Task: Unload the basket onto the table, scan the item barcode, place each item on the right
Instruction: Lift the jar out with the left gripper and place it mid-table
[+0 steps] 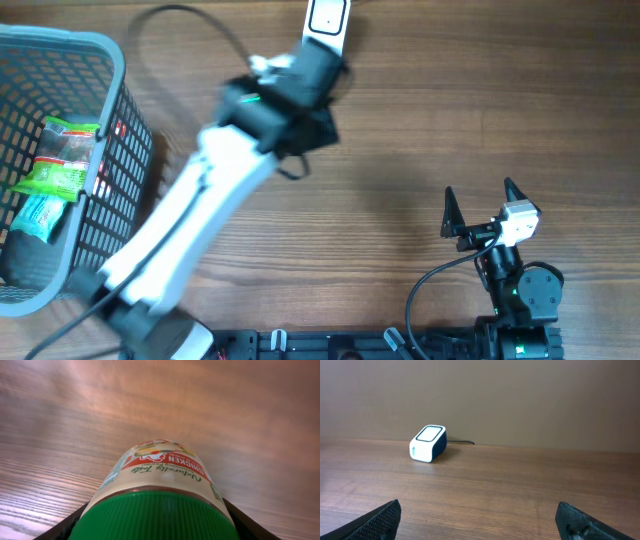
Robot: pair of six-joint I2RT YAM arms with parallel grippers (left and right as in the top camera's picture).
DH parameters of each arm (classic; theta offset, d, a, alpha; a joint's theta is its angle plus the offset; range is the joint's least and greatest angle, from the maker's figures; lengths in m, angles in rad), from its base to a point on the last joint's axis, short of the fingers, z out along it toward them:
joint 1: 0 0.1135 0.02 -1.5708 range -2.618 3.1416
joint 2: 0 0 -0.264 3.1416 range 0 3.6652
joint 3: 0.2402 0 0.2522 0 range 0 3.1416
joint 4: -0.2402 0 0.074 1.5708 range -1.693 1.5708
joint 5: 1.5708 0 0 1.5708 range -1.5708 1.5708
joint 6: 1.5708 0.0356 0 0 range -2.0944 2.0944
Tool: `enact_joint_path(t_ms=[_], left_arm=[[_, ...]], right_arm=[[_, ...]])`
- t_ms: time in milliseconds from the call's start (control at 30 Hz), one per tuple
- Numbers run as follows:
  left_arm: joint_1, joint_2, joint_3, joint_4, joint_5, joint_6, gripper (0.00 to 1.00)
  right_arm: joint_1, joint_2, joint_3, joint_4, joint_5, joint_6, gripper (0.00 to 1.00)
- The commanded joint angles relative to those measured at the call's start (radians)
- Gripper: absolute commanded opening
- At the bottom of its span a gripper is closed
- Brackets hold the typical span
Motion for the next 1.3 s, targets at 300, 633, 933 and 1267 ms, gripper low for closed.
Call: enact_joint_path(t_ms=[300, 633, 933, 1267], left_arm=[[-0.173, 0.412, -0.098, 0.286, 0.101, 0.453, 0.66], [-0.175, 0.420, -0.187, 0.392, 0.159, 0.481, 1.00], [-0.157, 0.212, 0.199, 0.094, 0.099, 0.538, 1.00], [0.262, -0.081, 0.582, -0.195, -0.111, 0.386, 1.00]], right_arm=[[-0.001, -0.005, -0.001, 0.004, 0.009, 0.018, 1.00], [-0.001, -0.005, -0.001, 0.004, 0.009, 0.018, 1.00], [-0.001, -0.005, -0.001, 0.004, 0.009, 0.018, 1.00], [-0.001, -0.005, -0.001, 0.004, 0.009, 0.018, 1.00]])
